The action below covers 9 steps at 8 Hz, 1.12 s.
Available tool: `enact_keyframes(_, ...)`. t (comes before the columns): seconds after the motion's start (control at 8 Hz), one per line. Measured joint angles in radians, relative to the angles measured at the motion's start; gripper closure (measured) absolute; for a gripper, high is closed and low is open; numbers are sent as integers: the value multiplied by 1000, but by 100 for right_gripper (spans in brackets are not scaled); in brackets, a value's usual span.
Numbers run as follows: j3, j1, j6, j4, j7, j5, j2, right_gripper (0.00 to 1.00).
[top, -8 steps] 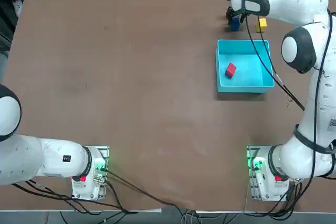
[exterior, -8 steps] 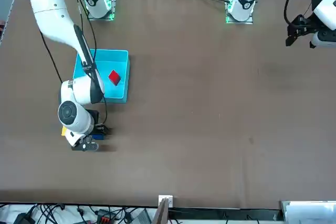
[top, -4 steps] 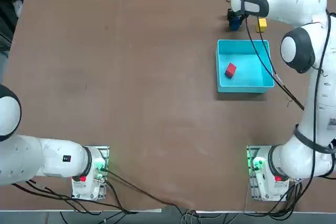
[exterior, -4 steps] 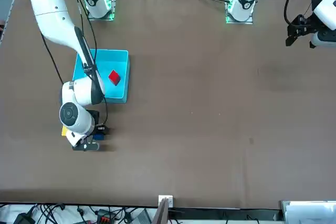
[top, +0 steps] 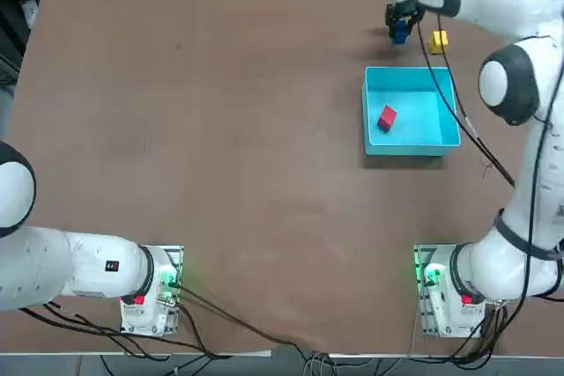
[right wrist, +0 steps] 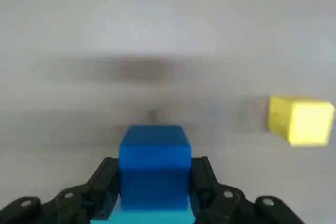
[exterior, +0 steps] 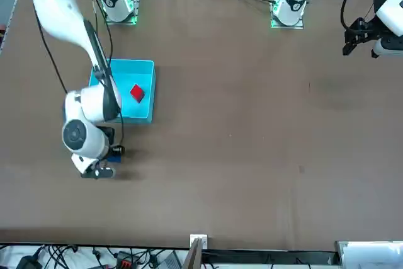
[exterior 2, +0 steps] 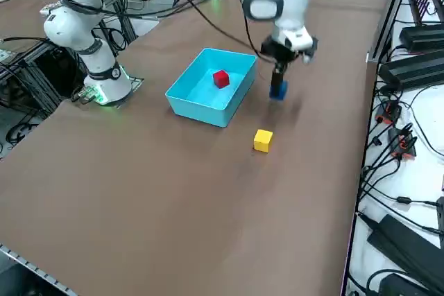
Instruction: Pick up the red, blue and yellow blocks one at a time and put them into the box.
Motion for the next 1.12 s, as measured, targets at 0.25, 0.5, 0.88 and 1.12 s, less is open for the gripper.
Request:
enact_keyframes(0.25,5,3,-82,-131,-1,53,-182,30)
enact_keyframes(0.5,6,3,-51,-405,-1,59,-376,30)
enact_keyframes(0.88,1,2,103,-762,-19,59,-570,30)
enact_keyframes(1.12,-7,-16,203,-910,-39,59,-626,30)
